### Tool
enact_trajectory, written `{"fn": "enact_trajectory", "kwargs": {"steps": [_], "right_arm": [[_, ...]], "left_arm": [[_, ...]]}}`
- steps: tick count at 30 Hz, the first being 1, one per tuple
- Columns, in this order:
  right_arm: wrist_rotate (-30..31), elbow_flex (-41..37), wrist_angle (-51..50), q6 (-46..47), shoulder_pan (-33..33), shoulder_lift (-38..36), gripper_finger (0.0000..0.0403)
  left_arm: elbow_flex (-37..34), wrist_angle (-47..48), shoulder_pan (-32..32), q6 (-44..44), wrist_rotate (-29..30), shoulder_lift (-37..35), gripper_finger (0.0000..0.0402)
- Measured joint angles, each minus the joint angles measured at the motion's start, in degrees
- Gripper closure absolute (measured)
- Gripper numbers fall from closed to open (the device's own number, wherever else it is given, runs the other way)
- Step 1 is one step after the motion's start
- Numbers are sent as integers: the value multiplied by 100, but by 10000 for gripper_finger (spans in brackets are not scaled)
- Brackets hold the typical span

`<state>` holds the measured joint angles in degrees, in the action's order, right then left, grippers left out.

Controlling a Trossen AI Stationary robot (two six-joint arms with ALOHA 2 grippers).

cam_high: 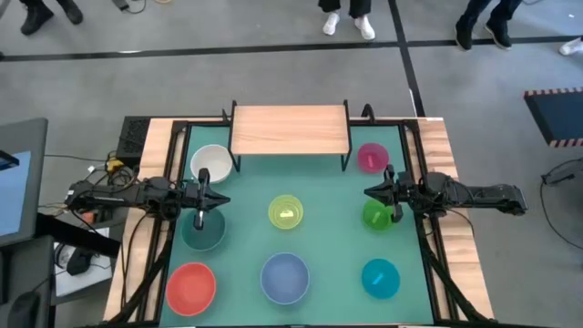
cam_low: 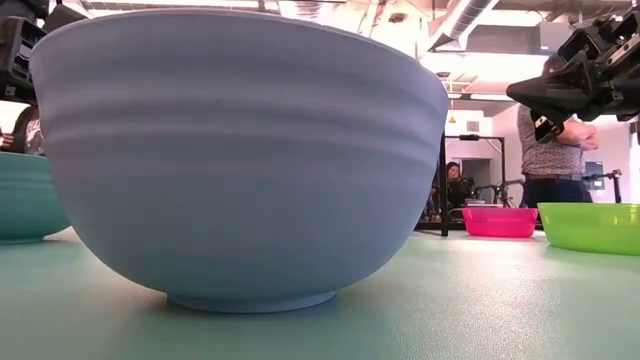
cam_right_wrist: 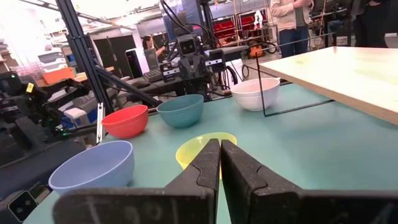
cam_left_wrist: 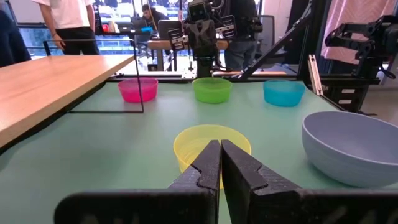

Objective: Place and stack bowls onto a shelf
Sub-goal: Put the large white bowl on the shelf

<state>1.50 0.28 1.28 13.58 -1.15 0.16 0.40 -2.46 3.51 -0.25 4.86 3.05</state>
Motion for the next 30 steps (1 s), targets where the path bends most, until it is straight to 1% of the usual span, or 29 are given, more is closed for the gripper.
{"fn": "enact_trajectory", "kwargs": {"steps": [4, 8, 10, 14, 17, 23, 25, 27, 30], "right_arm": [[0, 0, 2, 0, -2, 1, 360], [-1, 0, 1, 0, 0, 1, 360], [0, 1, 1, -1, -1, 0, 360], [-2, 1, 1, -1, -10, 1, 360], [0, -1, 2, 0, -13, -1, 360], [20, 1, 292, -2, -13, 1, 360], [20, 1, 442, 9, -13, 0, 360], [20, 1, 553, 189, -2, 1, 360], [152, -1, 622, 771, -2, 1, 360]], "left_arm": [[0, 0, 0, 0, 12, 0, 401], [0, -90, 0, 109, 497, 0, 401], [-2, -154, 0, 2, 734, 0, 401], [-2, -379, 0, -671, 1032, 0, 401], [-2, -488, 0, -1335, 1123, 0, 401], [-2, -507, -2, -2082, 1252, 0, 401], [-1, -565, 0, -2270, 1379, 0, 401], [-2, -662, 0, -2675, 1510, -6, 401], [-2, -756, -2, -3218, 1783, -4, 401]]}}
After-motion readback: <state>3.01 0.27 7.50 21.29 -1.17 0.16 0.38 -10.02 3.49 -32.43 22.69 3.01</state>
